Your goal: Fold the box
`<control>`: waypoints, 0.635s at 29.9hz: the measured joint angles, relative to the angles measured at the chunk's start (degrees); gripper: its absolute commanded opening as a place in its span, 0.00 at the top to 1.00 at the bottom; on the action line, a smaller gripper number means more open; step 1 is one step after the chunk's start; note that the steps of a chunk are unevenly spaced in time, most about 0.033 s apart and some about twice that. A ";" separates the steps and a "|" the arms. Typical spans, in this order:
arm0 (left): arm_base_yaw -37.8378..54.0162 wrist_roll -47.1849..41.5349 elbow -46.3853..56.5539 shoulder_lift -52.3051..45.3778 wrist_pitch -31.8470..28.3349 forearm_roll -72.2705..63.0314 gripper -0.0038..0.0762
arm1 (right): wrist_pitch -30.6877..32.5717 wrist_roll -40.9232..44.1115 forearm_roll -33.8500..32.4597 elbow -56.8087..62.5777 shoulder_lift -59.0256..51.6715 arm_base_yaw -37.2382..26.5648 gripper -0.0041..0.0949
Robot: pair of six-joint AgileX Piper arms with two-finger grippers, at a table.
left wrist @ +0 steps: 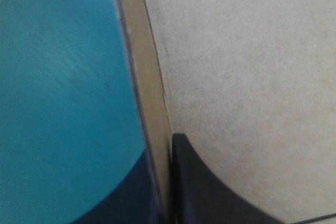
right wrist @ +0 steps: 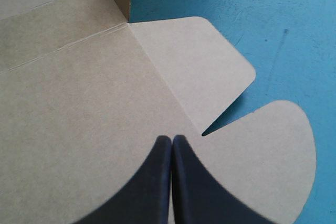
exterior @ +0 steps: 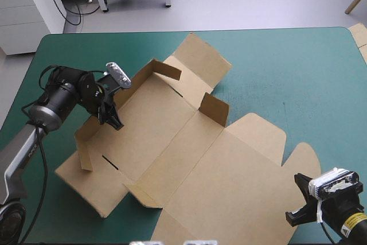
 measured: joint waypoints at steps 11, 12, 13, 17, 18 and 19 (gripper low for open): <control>-11.02 0.54 -0.34 1.44 -16.92 20.73 0.96 | 0.00 0.00 0.00 0.00 0.00 0.00 0.98; -11.79 0.88 -0.34 1.67 -17.58 21.43 0.96 | 0.00 0.00 0.00 0.00 0.00 0.00 0.98; -12.52 1.09 -0.34 1.95 -18.06 21.98 0.96 | 0.00 0.00 0.00 0.00 0.00 0.00 0.98; -15.39 1.36 -0.34 2.82 -18.67 23.31 0.96 | 0.00 0.00 0.00 0.00 0.00 0.00 0.98; -16.13 1.36 -0.29 2.89 -18.72 23.63 0.96 | 0.00 0.00 0.00 0.00 0.00 0.00 0.98; -17.18 1.06 -0.24 2.89 -18.78 24.08 0.96 | 0.00 0.00 0.00 0.00 0.00 0.00 0.98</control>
